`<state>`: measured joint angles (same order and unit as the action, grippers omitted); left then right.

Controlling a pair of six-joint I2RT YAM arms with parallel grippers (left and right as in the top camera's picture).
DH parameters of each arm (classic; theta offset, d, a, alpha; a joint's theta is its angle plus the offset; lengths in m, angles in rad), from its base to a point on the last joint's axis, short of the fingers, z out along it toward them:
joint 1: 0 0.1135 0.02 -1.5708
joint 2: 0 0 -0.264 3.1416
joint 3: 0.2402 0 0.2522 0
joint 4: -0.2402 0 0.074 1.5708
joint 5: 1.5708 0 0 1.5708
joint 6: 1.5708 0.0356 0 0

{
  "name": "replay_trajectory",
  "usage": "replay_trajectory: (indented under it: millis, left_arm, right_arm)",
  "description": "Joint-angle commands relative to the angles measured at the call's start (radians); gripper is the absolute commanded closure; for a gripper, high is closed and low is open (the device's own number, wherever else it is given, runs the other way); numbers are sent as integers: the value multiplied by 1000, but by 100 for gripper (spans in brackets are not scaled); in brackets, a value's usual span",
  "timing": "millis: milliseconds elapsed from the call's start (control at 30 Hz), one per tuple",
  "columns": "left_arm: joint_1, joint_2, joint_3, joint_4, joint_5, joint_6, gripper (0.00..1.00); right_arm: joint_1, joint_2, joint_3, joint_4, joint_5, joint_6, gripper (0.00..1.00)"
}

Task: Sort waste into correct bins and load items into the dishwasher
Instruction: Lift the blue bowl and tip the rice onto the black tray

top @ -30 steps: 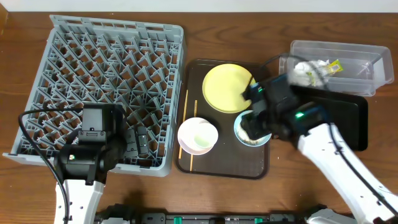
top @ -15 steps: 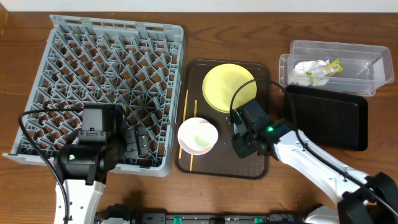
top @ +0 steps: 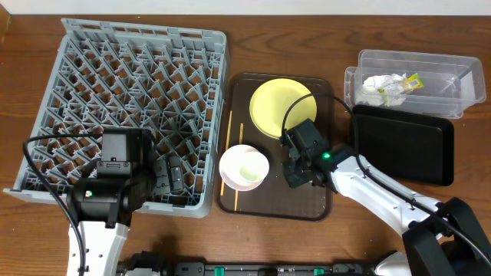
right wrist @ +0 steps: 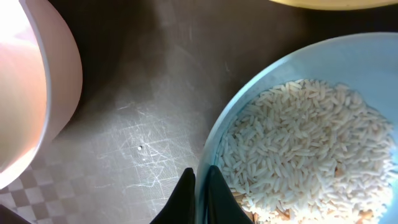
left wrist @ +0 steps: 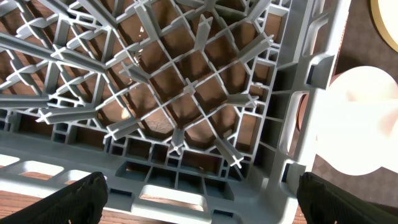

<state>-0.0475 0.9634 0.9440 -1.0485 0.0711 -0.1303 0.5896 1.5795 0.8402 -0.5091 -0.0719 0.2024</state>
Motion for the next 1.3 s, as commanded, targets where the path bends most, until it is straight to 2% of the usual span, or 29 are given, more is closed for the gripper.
replay_trajectory:
  millis: [0,267,467,667,833,967,1267]
  left_arm:
    - [3,-1,19,-6,-8,-2,2]
    - [3,-1,19,-6,-8,-2,2]
    - [3,-1,19,-6,-8,-2,2]
    - [3,-1,19,-6,-8,-2,2]
    - [3,-1,19,-6,-8,-2,2]
    - [3,-1,19,-6,-8,-2,2]
    - [3,-1,19,-6,-8,-2,2]
  right_arm:
    - [6,-4,36,-44,-7,56,99]
    - [-30,-121,169,-127,-9,78,99]
    - [-153,-199,181,-127,-48,82,99]
    - [-407,-216,179,-124,-253,80,99]
    - [-658,-156,178,-122,-527,55,99]
    - [-754,-94,178,-119,-695,-16,99]
    - [-912,96,178,-85,-1046,-71,99]
